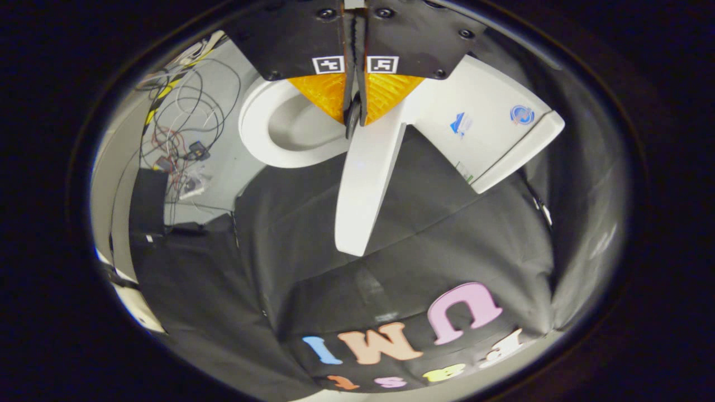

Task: Open the toilet lid.

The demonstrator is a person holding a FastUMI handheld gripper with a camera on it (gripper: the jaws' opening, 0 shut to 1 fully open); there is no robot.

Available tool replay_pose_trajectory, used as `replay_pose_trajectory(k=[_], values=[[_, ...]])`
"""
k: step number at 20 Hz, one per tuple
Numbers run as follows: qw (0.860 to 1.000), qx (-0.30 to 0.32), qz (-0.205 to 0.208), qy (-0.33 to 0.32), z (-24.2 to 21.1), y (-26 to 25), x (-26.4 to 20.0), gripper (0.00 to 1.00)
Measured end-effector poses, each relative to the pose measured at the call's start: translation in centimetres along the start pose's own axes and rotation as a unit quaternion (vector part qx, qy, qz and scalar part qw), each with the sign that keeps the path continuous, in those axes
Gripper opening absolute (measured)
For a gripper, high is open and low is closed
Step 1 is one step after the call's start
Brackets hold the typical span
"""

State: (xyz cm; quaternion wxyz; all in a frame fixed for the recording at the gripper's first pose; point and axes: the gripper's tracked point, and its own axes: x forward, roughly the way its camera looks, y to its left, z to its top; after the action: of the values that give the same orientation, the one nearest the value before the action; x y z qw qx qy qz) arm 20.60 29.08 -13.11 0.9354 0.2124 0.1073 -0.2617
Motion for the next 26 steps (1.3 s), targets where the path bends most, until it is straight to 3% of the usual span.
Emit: replay_pose_trajectory(k=[12,26], values=[[0.987,-0.133,0.079,-0.043,2.2,7.3,-1.3,0.01],[0.970,-0.175,0.155,-0.058,1.4,16.0,-1.5,0.00]])
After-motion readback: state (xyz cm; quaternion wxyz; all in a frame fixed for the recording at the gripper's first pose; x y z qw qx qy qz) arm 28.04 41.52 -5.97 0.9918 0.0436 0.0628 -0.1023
